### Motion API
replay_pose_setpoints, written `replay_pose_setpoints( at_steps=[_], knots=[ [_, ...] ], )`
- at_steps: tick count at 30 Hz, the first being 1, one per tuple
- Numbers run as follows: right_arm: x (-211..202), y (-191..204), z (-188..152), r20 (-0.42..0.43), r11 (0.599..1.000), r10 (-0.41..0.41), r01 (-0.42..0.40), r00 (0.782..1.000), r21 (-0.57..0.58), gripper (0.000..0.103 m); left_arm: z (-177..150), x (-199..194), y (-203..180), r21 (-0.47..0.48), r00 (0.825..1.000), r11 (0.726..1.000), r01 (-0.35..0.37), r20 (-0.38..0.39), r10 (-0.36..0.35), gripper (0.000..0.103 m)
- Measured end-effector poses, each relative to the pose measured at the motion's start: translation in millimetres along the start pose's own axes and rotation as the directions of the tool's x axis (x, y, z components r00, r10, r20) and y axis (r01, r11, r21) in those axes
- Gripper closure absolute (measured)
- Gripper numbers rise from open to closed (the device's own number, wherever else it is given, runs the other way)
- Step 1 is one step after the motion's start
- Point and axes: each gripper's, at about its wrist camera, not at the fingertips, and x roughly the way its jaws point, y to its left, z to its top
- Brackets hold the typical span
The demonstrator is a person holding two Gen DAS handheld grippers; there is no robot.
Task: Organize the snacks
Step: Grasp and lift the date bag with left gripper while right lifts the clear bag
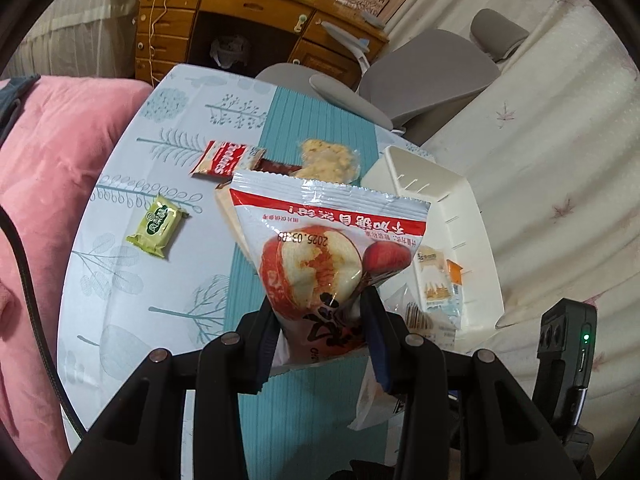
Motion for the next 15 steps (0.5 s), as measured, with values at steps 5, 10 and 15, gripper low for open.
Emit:
replay_pose_setpoints(
  at_steps=[5, 10, 15],
  knots=[
    [-15.0, -10.2, 7.6, 0.034, 0.999, 0.016, -0.015, 0.999, -0.045, 0.021, -2.0, -2.1, -30.3, 0.007, 1.000, 1.000, -0.006, 0.015, 0.006, 0.065],
    [-40.1, -32.9, 14.5, 0.081, 0.996, 0.027, -0.020, 0.996, -0.083, 0.021, -2.1, 7.2, -62.6, -0.005, 1.000, 1.000, 0.017, -0.006, -0.017, 0.065],
    [-61.1, -56.6, 23.0, 0.129, 0.993, 0.017, -0.002, 0.992, -0.118, 0.021, -2.9, 17.0, -99.7, 0.011, 0.999, 0.999, 0.037, 0.005, -0.037, 0.065]
  ],
)
